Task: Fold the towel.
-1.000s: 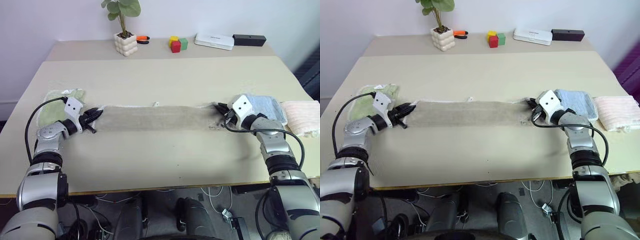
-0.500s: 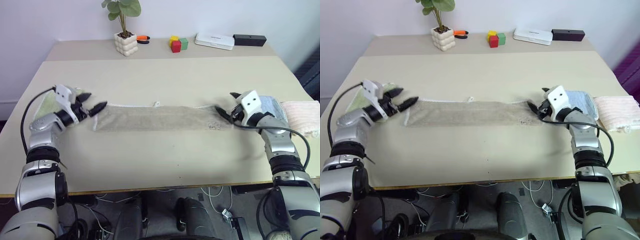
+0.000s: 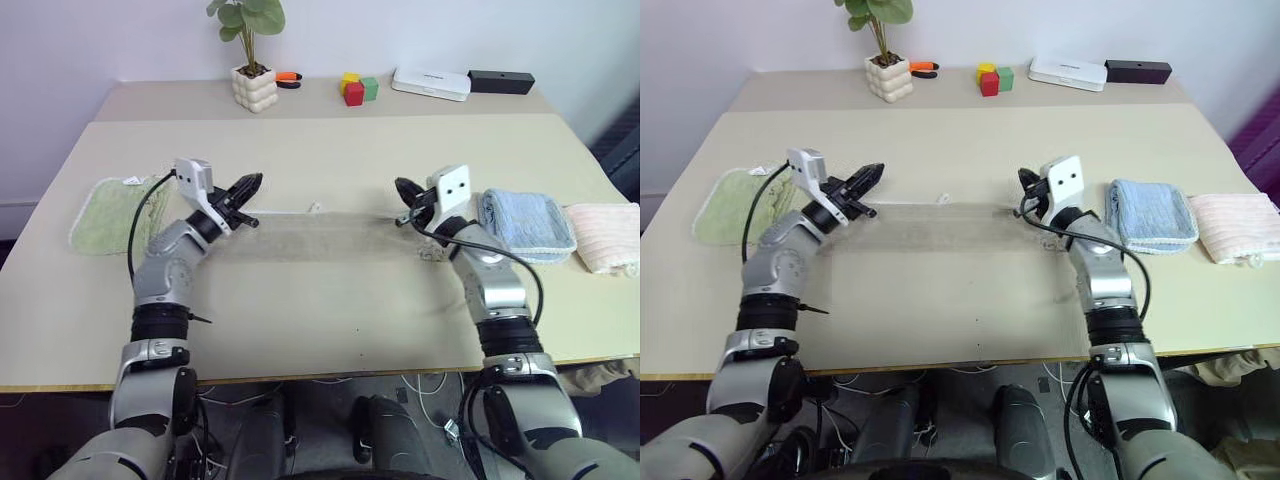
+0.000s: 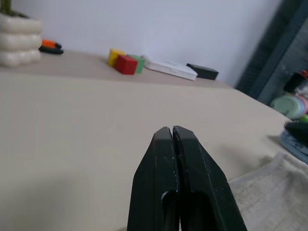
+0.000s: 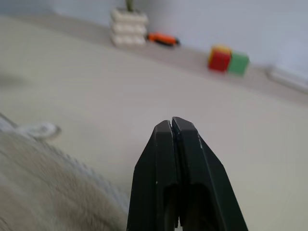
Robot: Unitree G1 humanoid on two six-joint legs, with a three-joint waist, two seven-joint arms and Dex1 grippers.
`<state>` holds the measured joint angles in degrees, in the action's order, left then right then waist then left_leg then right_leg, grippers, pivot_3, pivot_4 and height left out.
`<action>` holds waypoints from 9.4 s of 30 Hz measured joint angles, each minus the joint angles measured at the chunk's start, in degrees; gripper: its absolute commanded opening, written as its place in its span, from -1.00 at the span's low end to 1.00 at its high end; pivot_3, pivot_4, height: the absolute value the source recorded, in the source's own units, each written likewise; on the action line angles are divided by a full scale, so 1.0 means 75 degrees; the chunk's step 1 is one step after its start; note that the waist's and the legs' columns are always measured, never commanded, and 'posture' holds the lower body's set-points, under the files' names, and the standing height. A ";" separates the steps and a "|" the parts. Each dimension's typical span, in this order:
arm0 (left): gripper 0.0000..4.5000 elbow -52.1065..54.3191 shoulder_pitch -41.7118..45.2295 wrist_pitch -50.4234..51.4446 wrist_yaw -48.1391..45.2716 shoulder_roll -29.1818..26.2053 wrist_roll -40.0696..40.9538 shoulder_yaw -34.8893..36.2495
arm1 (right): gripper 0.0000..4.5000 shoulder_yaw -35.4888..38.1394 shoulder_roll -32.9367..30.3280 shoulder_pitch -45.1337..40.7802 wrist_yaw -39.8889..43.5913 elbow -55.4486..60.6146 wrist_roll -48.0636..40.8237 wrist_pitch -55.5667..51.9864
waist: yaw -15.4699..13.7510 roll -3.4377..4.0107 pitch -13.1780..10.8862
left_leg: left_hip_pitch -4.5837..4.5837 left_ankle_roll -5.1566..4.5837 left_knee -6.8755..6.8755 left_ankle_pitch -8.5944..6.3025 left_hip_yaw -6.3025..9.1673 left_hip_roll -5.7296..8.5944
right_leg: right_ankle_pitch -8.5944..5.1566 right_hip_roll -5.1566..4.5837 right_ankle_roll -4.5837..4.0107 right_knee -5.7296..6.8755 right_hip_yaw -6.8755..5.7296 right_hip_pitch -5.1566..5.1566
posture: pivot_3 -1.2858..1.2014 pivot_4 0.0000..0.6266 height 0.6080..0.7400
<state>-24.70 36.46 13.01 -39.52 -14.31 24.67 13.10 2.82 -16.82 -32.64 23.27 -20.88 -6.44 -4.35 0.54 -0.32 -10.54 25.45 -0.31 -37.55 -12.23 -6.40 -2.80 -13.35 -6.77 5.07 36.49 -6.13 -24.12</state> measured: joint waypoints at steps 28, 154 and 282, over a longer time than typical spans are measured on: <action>-0.17 -0.1884 -0.0251 -0.0738 -0.0123 -0.1196 -0.0382 0.0282 | -0.40 0.0675 -0.0578 -0.0119 -0.0775 -0.1566 -0.0169 -0.0168 | 0.0044 0.0001 0.0038 | -0.0012 -0.0033 0.0016 -0.0020 0.0006 -0.0003 | -0.0001 0.0003 -0.0001 -0.0010 -0.0003 0.0010 | 0.03 -0.52 1.00; 1.00 0.2126 -0.1481 0.0417 -0.3993 -0.2742 0.0783 -0.0568 | -0.98 -0.2067 -0.1466 0.0546 0.2352 0.3939 -0.1260 -0.3784 | 0.0012 -0.0012 0.0042 | 0.0013 -0.0053 0.0033 -0.0034 0.0030 -0.0006 | -0.0002 0.0002 -0.0003 -0.0036 -0.0004 -0.0018 | 0.03 -0.52 1.00; 0.76 0.4491 -0.3302 0.2710 0.9028 0.1454 0.9366 0.1359 | 1.00 -0.0647 -0.1857 0.0377 0.3682 0.3010 -0.1713 -0.2406 | -0.0204 -0.0011 0.0049 | -0.0007 -0.0057 0.0007 -0.0039 0.0059 0.0005 | -0.0014 -0.0002 -0.0028 -0.0060 -0.0018 0.0037 | 0.03 -0.52 1.00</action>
<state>8.98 11.69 33.33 28.19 -3.41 94.92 23.29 -2.03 -30.75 -29.81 50.89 1.70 -19.29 -22.39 -0.99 -0.40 -10.17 25.40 -0.74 -37.49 -12.52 -5.96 -2.77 -13.45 -6.79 4.86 36.04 -6.27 -23.84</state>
